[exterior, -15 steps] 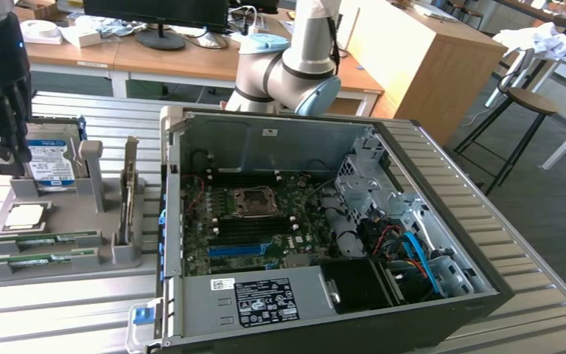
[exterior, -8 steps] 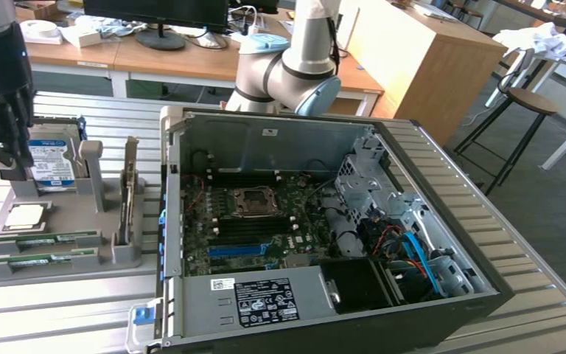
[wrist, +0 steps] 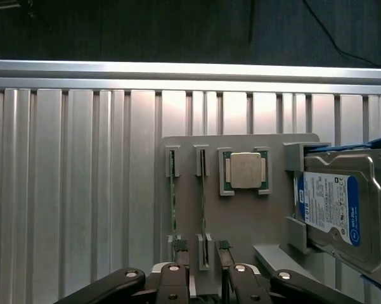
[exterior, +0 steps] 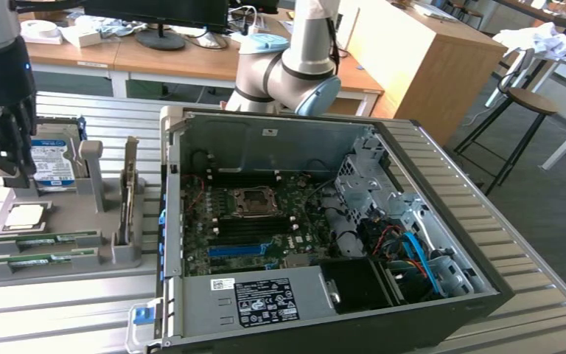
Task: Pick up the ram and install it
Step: 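Pick up the ram and move it above insertion slot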
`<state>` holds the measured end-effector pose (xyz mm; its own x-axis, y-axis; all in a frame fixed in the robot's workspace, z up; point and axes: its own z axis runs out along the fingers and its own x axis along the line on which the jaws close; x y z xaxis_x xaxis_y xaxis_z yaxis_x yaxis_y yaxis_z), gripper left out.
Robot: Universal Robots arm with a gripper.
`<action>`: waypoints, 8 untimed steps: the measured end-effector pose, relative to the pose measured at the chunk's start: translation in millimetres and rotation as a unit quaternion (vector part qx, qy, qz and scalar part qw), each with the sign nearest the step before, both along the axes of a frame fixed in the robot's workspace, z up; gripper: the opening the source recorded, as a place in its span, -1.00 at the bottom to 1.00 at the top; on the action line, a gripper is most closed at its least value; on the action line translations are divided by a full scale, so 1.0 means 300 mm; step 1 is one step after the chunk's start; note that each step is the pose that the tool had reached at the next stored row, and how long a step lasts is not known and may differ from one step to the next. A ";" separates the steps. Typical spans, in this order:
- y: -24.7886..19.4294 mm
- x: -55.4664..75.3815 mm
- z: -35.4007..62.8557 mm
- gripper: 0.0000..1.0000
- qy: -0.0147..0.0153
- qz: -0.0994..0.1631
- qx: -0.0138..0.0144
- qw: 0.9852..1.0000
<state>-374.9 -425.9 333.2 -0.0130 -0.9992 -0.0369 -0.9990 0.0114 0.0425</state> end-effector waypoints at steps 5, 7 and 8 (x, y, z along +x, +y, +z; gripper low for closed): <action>0.000 0.000 -0.028 -0.40 0.000 0.000 0.000 1.000; 0.000 0.000 -0.039 -0.40 0.000 0.000 0.000 1.000; 0.000 0.000 -0.044 -0.40 0.000 0.000 0.000 1.000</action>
